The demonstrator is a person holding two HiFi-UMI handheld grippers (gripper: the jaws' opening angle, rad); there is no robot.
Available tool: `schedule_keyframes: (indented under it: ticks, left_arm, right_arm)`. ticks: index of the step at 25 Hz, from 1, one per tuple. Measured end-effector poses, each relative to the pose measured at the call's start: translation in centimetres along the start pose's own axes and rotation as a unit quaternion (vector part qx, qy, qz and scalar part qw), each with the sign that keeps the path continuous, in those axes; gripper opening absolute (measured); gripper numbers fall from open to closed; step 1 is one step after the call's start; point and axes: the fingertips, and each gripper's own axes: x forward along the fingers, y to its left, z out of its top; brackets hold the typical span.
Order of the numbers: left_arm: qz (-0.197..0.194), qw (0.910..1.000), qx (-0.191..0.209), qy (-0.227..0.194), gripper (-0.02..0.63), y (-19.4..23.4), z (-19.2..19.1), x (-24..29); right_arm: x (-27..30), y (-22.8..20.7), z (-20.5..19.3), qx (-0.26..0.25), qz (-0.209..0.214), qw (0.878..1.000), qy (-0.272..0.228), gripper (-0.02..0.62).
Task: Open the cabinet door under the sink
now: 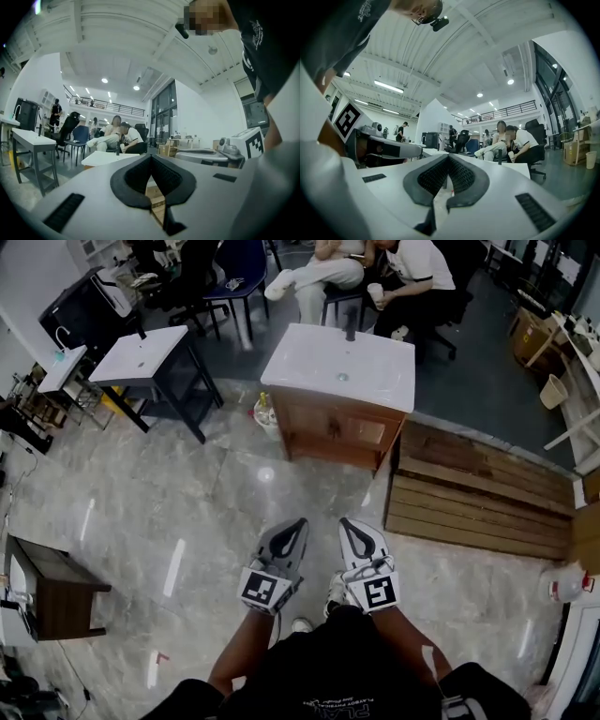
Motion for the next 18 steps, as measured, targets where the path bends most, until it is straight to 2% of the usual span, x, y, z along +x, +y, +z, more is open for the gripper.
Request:
schedule_keyframes:
  ticks: [9, 18]
  left_arm:
    - [0.009, 0.9998, 0.002, 0.015, 0.021, 2.9, -0.4, 6.3]
    - [0.027, 0.9992, 0.0, 0.028, 0.021, 5.3, -1.1, 8.8]
  right_arm:
    - [4.2, -5.4, -1.4, 0.002, 0.005, 1.0, 0.001, 0.021]
    - [7.2, -6.8, -1.1, -0.013, 0.017, 0.999, -0.024, 0.021]
